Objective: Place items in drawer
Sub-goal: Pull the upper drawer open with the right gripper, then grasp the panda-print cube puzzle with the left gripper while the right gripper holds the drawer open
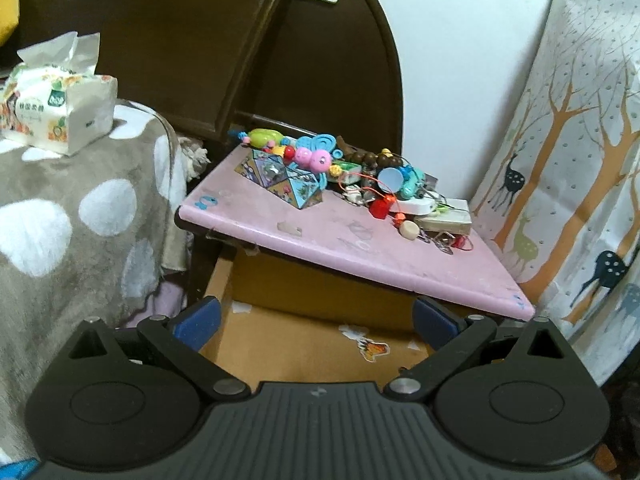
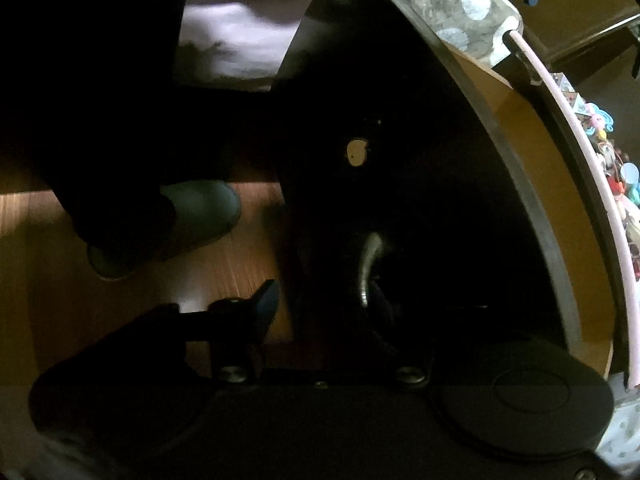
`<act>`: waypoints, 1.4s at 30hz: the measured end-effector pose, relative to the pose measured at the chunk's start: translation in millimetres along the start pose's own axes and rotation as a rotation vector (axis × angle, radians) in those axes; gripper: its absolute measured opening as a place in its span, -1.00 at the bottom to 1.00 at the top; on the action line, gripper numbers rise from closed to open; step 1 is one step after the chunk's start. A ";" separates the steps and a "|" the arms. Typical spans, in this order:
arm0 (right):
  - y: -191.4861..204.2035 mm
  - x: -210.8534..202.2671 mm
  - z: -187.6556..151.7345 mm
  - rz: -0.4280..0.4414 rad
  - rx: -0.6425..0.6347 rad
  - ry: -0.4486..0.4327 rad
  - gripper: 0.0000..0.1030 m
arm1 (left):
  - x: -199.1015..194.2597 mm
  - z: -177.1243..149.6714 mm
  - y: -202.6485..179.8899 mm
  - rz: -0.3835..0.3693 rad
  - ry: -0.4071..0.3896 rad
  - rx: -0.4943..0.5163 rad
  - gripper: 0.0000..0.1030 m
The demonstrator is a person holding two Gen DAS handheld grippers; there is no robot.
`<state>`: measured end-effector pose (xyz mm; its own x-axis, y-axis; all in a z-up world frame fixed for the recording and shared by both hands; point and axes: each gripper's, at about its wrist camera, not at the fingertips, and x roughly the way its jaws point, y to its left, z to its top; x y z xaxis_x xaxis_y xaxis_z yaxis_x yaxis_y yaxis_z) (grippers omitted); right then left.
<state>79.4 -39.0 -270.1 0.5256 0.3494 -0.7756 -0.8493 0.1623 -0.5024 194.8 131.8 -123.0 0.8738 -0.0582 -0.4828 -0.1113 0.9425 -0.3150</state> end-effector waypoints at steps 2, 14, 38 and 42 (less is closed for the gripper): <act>-3.9 -1.2 -1.2 0.021 0.038 -0.018 0.17 | 2.1 3.5 -4.0 0.020 -0.006 0.017 0.99; -6.7 -2.0 -0.4 0.062 0.117 -0.071 0.35 | 73.4 59.9 -18.3 0.126 0.055 0.140 0.99; 1.0 -1.2 -4.5 0.073 0.094 -0.111 0.62 | 232.5 107.1 -21.5 0.332 0.105 0.106 0.51; 1.0 -1.5 -4.6 0.074 0.092 -0.112 0.62 | 213.1 104.3 -9.0 0.269 0.130 0.147 0.35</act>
<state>78.0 -43.7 -271.2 0.4566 0.4634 -0.7594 -0.8893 0.2141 -0.4040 431.3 145.3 -137.7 0.7532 0.1669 -0.6362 -0.2525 0.9665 -0.0454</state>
